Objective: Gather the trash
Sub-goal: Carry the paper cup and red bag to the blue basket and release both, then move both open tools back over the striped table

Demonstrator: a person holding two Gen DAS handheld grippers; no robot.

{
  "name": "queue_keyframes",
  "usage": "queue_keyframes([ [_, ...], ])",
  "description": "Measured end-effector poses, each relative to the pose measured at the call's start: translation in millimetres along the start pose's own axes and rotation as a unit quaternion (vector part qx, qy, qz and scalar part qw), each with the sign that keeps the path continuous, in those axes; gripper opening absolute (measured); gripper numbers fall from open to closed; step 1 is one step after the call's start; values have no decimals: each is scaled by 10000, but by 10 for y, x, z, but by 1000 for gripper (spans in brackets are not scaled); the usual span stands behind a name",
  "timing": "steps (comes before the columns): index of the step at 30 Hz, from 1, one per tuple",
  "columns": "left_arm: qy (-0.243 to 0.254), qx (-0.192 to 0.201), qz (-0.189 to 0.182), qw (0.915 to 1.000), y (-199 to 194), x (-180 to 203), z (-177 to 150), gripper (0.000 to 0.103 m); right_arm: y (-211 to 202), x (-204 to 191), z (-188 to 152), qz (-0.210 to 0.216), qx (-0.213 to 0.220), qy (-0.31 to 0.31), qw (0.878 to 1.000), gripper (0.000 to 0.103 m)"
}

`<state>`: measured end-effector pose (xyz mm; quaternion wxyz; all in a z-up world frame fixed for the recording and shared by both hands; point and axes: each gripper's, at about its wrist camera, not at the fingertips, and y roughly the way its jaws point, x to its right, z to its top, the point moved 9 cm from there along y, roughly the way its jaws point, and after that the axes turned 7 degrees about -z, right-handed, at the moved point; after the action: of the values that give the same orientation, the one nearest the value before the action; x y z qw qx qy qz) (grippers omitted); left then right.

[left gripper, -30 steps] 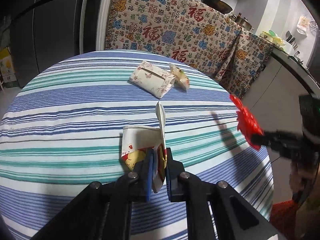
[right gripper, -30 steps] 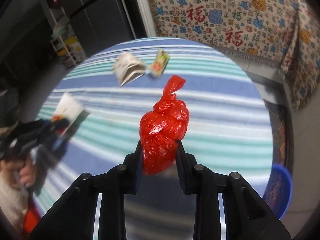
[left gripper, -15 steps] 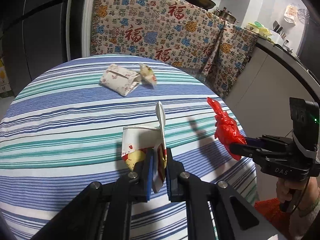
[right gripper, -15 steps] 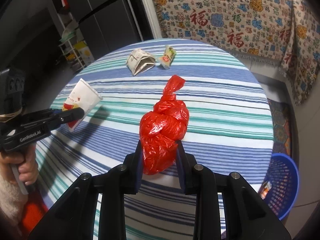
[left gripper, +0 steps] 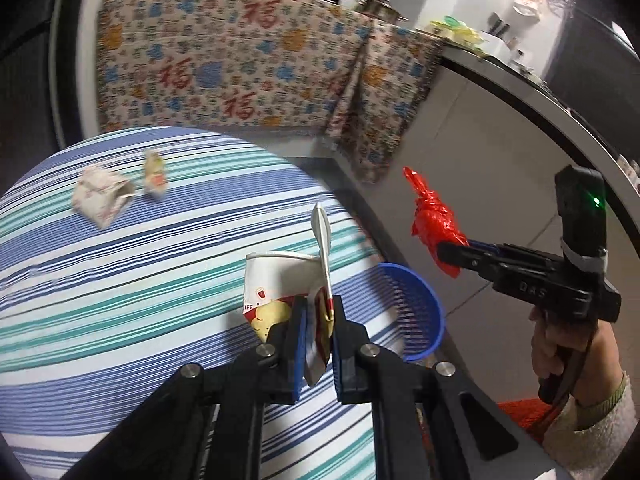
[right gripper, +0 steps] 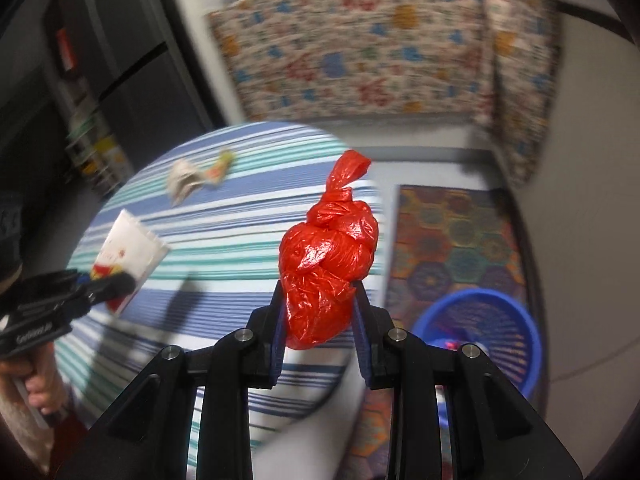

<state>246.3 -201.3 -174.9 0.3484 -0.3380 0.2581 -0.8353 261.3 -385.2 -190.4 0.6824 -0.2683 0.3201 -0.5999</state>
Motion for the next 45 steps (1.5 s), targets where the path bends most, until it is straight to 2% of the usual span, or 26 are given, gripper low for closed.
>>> queue_keyframes([
  [4,246,-242,-390,9986,457,522,112,11,-44,628,19,-626,-226,19,9978,29],
  [8,427,-468,-614,9961,977,963,194,11,60,1198,-54,-1047,-405,278,9933,29],
  [13,566,-702,-728,9933,1525,1288,203,11,308,1810,-364,-1192,-674,792,9874,29],
  [17,476,-926,-860,9908,1939,1414,157,11,433,2069,-520,-1150,-922,994,9841,29],
  [24,517,-1212,-960,9866,2504,1519,65,11,561,2276,-670,-881,-1137,1470,9786,29],
  [33,340,-1397,-965,9849,2821,1450,-34,14,676,2304,-722,-875,-1233,1460,9777,32],
  [35,255,-1466,-983,9840,2887,1426,-41,23,716,2303,-715,-898,-1221,1453,9777,38],
  [36,224,-1486,-949,9841,2926,1402,-37,37,729,2313,-726,-913,-1218,1466,9774,39],
  [37,204,-1464,-904,9849,2949,1380,-28,47,741,2322,-742,-912,-1235,1486,9769,42],
  [41,135,-1436,-901,9854,2960,1352,-12,49,702,2346,-769,-957,-1211,1495,9766,53],
  [45,138,-1240,-878,9883,2758,1353,76,49,574,2412,-691,-1153,-964,1580,9759,67],
])
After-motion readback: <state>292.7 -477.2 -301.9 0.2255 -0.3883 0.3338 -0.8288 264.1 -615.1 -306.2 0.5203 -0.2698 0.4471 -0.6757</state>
